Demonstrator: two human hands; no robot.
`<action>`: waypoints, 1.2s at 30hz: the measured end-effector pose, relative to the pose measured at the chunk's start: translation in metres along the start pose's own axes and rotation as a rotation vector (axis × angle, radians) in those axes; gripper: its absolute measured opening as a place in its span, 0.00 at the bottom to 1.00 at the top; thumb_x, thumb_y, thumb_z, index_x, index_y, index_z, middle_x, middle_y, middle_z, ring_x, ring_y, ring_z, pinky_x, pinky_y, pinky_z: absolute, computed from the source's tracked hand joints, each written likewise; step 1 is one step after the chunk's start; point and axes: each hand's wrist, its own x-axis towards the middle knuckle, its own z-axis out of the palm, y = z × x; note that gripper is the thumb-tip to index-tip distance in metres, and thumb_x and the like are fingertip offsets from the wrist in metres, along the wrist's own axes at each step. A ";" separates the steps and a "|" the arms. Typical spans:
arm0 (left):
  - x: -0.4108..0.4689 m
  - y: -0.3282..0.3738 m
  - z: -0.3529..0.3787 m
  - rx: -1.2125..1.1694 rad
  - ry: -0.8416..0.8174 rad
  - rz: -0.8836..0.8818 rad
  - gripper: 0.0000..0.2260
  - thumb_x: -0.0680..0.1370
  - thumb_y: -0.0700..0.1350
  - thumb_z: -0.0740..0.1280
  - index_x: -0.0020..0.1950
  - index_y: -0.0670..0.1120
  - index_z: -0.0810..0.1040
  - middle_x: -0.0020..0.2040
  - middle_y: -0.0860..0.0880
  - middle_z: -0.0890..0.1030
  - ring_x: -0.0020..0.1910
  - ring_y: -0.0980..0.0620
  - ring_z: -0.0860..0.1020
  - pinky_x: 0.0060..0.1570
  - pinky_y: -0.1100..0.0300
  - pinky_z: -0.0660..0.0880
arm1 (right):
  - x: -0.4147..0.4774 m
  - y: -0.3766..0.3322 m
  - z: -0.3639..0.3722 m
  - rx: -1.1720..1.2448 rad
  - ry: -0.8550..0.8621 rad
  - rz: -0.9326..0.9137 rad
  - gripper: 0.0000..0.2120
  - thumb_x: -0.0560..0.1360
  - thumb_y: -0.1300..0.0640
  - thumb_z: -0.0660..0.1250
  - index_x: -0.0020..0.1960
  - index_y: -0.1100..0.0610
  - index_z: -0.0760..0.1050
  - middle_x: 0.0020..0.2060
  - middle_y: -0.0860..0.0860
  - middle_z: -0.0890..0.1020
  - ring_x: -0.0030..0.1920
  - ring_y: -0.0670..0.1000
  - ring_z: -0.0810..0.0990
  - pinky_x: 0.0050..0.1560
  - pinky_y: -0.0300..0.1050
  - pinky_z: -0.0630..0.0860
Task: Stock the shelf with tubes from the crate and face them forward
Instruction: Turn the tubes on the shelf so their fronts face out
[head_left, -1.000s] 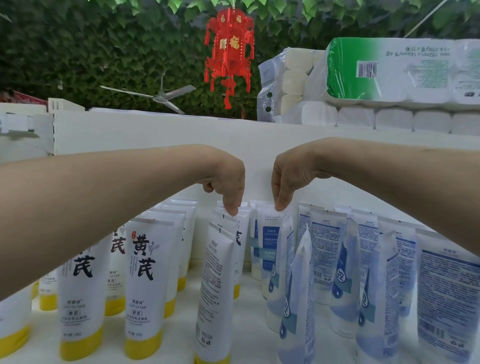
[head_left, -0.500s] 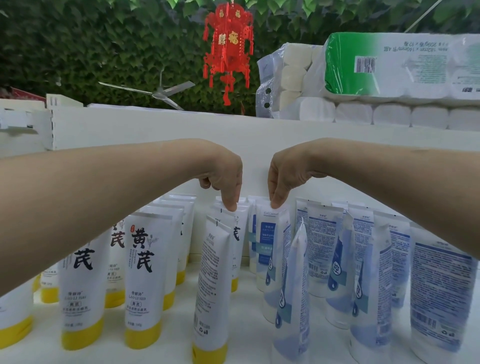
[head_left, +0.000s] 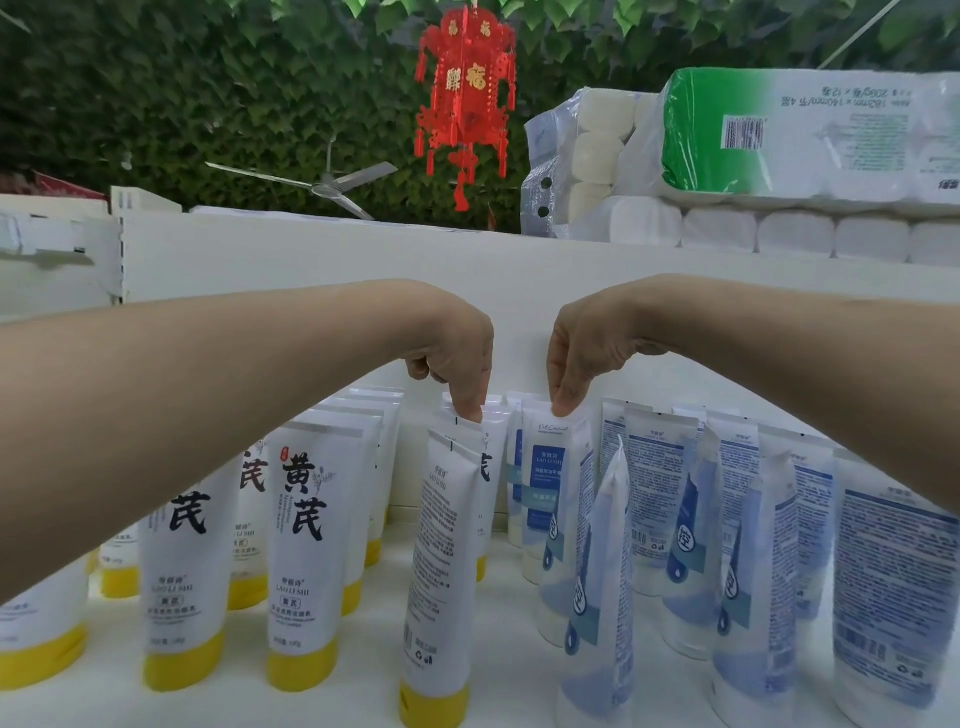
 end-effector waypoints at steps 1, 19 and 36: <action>0.000 -0.001 0.000 0.000 0.000 0.000 0.14 0.73 0.44 0.74 0.57 0.43 0.80 0.60 0.44 0.79 0.62 0.43 0.75 0.58 0.50 0.75 | 0.000 0.000 0.000 0.000 -0.002 0.000 0.06 0.70 0.55 0.77 0.45 0.52 0.82 0.50 0.50 0.82 0.55 0.52 0.76 0.54 0.47 0.70; -0.010 -0.004 -0.011 -0.044 0.032 -0.008 0.16 0.72 0.49 0.75 0.56 0.43 0.81 0.54 0.45 0.81 0.61 0.43 0.76 0.59 0.49 0.75 | 0.002 -0.005 -0.002 -0.029 -0.034 0.024 0.19 0.71 0.49 0.75 0.59 0.57 0.81 0.55 0.51 0.82 0.61 0.55 0.77 0.59 0.51 0.73; -0.030 0.003 -0.022 0.062 -0.087 -0.178 0.17 0.70 0.59 0.74 0.38 0.45 0.85 0.32 0.51 0.71 0.31 0.51 0.65 0.28 0.63 0.61 | -0.045 -0.009 -0.013 -0.115 -0.123 0.009 0.17 0.67 0.36 0.73 0.31 0.49 0.85 0.41 0.42 0.83 0.54 0.47 0.77 0.52 0.45 0.73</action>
